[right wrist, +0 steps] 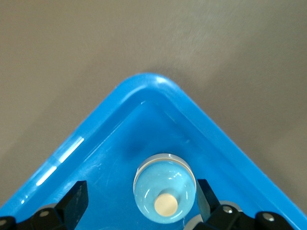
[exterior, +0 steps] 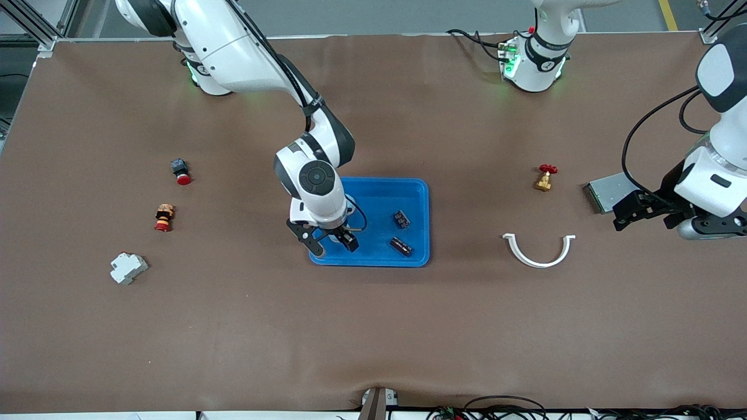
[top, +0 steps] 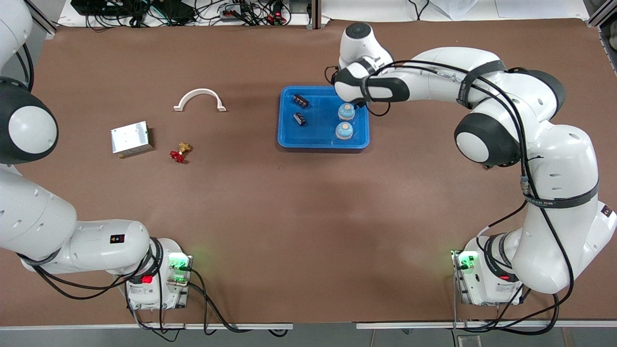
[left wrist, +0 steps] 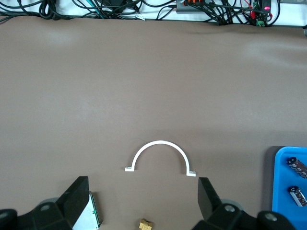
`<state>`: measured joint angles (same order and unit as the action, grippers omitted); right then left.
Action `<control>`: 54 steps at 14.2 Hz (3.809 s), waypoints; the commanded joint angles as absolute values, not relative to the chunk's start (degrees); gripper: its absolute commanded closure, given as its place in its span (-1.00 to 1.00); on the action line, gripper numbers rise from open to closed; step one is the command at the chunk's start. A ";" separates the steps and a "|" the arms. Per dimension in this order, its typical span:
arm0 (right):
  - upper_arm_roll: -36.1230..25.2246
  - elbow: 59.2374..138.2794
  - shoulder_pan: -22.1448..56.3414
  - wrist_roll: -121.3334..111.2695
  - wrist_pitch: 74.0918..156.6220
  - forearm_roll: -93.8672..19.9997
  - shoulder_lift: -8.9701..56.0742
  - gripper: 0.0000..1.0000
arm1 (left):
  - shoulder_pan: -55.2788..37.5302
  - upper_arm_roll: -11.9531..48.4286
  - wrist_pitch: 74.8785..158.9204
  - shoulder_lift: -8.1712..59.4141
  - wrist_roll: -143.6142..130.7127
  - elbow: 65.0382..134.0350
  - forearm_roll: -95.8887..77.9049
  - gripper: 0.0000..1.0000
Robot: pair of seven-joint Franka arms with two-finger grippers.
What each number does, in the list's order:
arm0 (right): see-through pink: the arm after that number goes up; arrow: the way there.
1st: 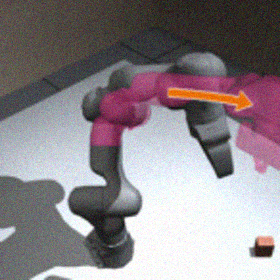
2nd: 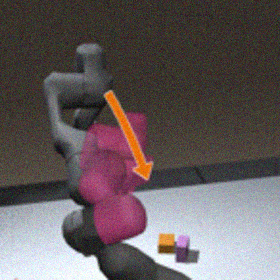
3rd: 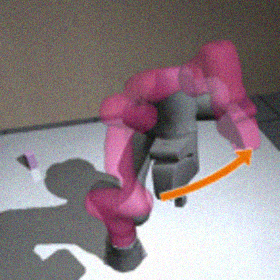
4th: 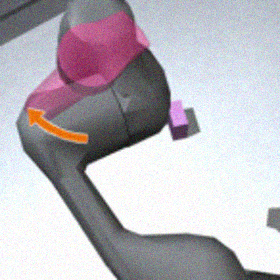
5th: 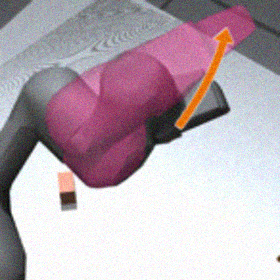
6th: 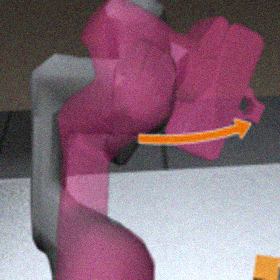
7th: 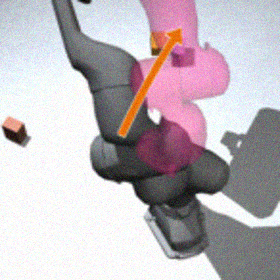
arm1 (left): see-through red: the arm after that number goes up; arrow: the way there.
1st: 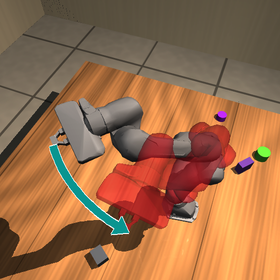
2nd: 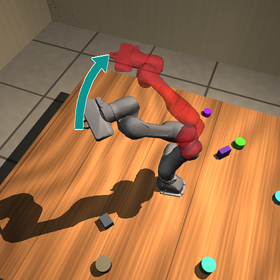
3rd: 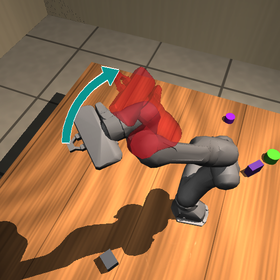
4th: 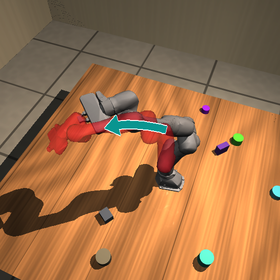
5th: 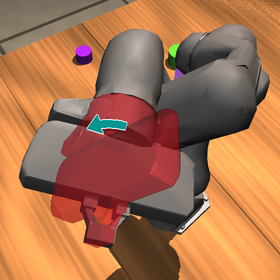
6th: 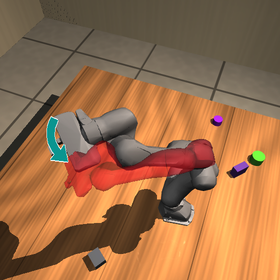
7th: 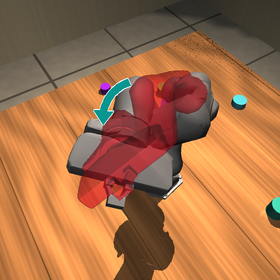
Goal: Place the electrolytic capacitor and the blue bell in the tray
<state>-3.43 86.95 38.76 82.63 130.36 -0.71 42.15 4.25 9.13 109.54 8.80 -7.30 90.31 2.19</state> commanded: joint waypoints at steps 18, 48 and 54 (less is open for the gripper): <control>-3.16 93.43 7.49 19.29 113.12 0.53 20.05 -1.00 | 6.15 9.93 96.33 1.67 0.25 90.18 0.26 -1.00; -2.99 92.64 -3.08 -0.26 94.58 -0.18 -2.19 -1.00 | 6.24 9.84 98.79 2.99 -1.32 89.12 0.18 -1.00; -2.55 91.59 -2.99 -0.09 92.47 -0.26 -2.64 -1.00 | 6.24 9.84 98.79 2.99 -1.32 89.12 0.18 -1.00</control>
<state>-3.82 91.22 -1.75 0.44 93.96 -0.33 -1.20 6.14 9.84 98.71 3.05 -1.49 89.41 1.42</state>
